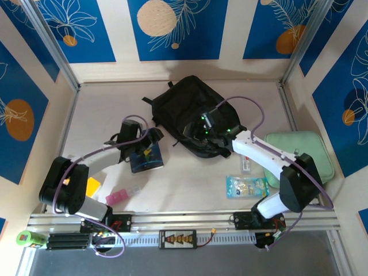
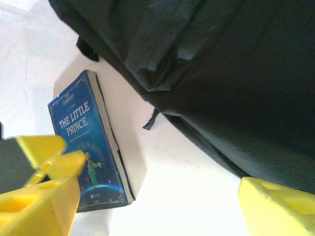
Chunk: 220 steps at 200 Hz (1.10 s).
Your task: Pack books, pencil case, and school supplies into a backpack
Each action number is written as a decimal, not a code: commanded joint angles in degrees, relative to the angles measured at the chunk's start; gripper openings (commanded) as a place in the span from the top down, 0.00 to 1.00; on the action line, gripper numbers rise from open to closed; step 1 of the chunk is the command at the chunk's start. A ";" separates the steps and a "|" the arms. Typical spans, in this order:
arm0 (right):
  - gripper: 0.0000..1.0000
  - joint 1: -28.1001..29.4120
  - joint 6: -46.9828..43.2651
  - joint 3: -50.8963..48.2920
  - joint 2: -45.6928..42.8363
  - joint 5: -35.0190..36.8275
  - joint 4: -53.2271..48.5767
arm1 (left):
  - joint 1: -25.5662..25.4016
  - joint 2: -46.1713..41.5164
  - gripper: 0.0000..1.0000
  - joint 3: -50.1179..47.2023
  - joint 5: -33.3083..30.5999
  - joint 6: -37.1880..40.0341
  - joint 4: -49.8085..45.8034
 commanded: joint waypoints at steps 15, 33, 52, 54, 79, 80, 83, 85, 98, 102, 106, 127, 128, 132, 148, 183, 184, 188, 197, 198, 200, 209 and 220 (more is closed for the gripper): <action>0.22 5.34 -3.74 8.16 8.45 -2.00 -1.75 | 9.72 -4.08 0.04 0.11 0.57 9.47 -9.31; 0.27 7.37 -5.47 13.52 14.62 -3.57 -3.19 | 13.98 -4.57 0.04 -1.06 1.06 12.84 -11.55; 0.33 8.91 -6.93 19.40 21.29 -5.27 -4.94 | 16.67 -4.53 0.04 -2.38 2.29 15.39 -12.12; 0.33 9.08 -7.06 20.42 21.70 -5.39 -5.19 | 16.78 -4.48 0.04 -2.59 2.55 15.44 -12.13; 0.40 10.34 -7.99 27.40 29.68 -6.17 -7.90 | 17.64 -3.15 0.05 -3.53 3.98 17.46 -12.46; 0.41 10.35 -8.03 27.70 29.94 -6.19 -7.99 | 17.64 -3.03 0.04 -3.55 4.01 17.51 -12.52; 0.41 10.39 -8.12 28.30 30.79 -6.15 -8.28 | 17.72 -2.83 0.04 -3.57 4.16 17.76 -12.61; 0.42 10.43 -8.15 28.72 31.22 -6.24 -8.44 | 17.77 -2.63 0.05 -3.57 4.24 17.95 -12.65; 0.45 10.53 -8.33 31.05 33.97 -6.58 -9.37 | 17.74 -1.67 0.06 -3.72 4.91 18.59 -12.85; 0.47 10.54 -8.45 31.49 34.70 -6.77 -9.48 | 17.73 -1.45 0.07 -3.74 5.07 18.73 -12.92; 0.48 10.55 -8.59 31.95 35.24 -6.97 -9.57 | 17.73 -1.25 0.07 -3.83 5.13 18.94 -12.92; 0.54 10.54 -9.29 33.31 37.44 -7.77 -10.02 | 17.77 -0.76 0.10 -3.92 4.48 19.99 -13.27; 0.54 10.54 -9.34 33.39 37.59 -7.83 -10.02 | 17.75 -0.74 0.10 -3.97 4.48 20.10 -13.27; 0.55 10.54 -9.49 33.62 37.86 -8.05 -10.10 | 17.73 -0.64 0.11 -3.88 4.33 20.29 -13.47; 0.56 10.51 -9.99 34.33 39.16 -9.28 -10.35 | 17.77 -0.22 0.12 -3.75 4.18 20.61 -13.74; 0.62 10.55 -10.19 35.62 41.73 -11.56 -11.29 | 17.79 1.51 0.18 -3.31 8.11 20.87 -12.44; 0.62 10.54 -10.19 35.63 41.76 -11.61 -11.32 | 17.80 1.54 0.19 -3.31 8.14 20.89 -12.42; 0.64 10.49 -10.18 35.66 41.96 -11.66 -11.40 | 17.77 1.65 0.19 -3.21 8.43 20.91 -12.48; 0.64 10.52 -10.12 35.66 42.24 -11.71 -11.45 | 17.76 1.74 0.20 -3.13 8.61 20.89 -12.48; 0.64 10.53 -10.15 35.66 42.28 -11.69 -11.44 | 17.74 1.74 0.20 -3.13 8.61 20.90 -12.48; 0.64 10.53 -10.11 35.70 42.29 -11.67 -11.43 | 17.80 1.75 0.20 -3.20 8.61 20.90 -12.48; 0.65 10.54 -10.03 35.60 42.50 -11.65 -11.59 | 17.73 1.69 0.20 -3.41 8.60 20.58 -12.41; 0.67 10.54 -10.07 35.52 42.87 -11.56 -11.98 | 17.77 1.58 0.20 -4.05 8.77 19.91 -11.65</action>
